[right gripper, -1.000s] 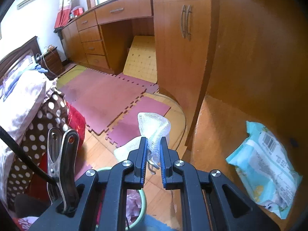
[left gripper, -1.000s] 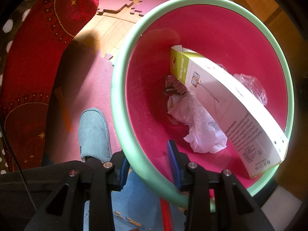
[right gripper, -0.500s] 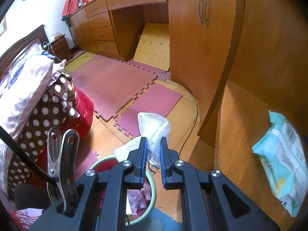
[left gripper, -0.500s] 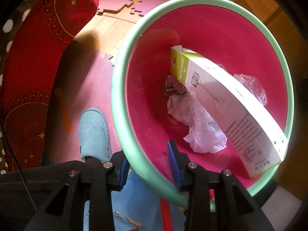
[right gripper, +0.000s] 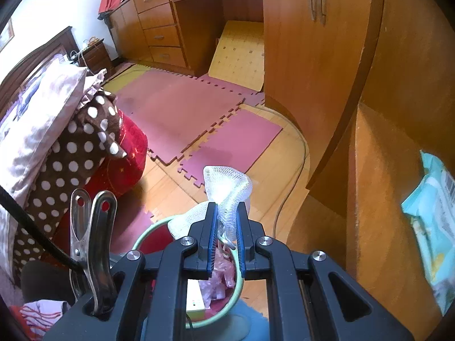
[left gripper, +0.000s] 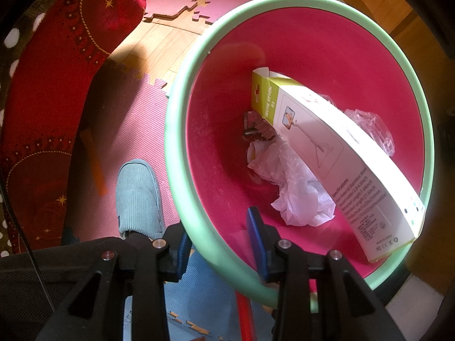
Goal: Collect trash
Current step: 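Carry the white plastic bag with the right tool over the red bucket, then open the right tool to drop the white bag into the bucket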
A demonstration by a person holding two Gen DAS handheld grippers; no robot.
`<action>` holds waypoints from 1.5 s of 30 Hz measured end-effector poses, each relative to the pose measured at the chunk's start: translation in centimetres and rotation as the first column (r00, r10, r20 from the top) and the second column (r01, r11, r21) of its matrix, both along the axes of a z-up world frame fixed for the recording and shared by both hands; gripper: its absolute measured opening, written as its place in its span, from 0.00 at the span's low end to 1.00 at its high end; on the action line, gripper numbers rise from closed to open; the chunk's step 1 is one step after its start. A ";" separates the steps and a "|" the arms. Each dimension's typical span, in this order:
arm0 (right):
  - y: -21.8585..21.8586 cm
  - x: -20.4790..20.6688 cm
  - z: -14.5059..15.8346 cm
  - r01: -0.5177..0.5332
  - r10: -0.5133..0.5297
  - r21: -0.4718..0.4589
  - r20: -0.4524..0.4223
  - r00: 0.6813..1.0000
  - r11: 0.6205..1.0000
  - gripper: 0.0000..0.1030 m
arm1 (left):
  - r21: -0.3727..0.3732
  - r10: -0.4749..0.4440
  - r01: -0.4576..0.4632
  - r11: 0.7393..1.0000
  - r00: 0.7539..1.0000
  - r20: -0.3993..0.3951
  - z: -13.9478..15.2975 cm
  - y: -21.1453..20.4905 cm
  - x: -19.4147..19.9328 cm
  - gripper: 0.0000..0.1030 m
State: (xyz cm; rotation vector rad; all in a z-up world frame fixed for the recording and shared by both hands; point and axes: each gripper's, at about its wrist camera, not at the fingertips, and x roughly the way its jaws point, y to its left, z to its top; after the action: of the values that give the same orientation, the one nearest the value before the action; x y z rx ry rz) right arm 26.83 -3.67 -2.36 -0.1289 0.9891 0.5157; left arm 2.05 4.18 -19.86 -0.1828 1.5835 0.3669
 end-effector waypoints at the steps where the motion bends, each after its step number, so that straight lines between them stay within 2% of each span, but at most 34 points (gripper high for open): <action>1: 0.1 0.0 -0.2 -0.002 0.002 0.001 -0.006 1.000 1.000 0.13 | 0.000 0.000 0.000 1.000 1.000 0.000 0.0 0.0 0.0 0.37; 29: 3.9 -0.9 -7.2 -0.108 0.105 -0.008 -0.174 0.979 0.994 0.13 | 0.001 0.000 0.000 1.000 1.000 0.001 0.0 0.0 0.0 0.37; 38: 5.0 -1.1 -10.4 -0.156 0.141 -0.040 -0.255 0.957 0.987 0.13 | 0.000 0.001 -0.001 1.000 1.000 0.001 0.0 0.0 0.0 0.37; 45: 6.0 -0.7 -14.0 -0.189 0.154 -0.079 -0.327 0.932 0.979 0.13 | 0.000 -0.001 0.001 1.000 1.000 0.001 0.0 0.0 0.1 0.37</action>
State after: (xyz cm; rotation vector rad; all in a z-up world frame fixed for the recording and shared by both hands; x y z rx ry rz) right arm 26.16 2.35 -16.33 -0.2371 1.3327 0.6568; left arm 2.14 4.17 -19.83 -0.1823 1.5827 0.3655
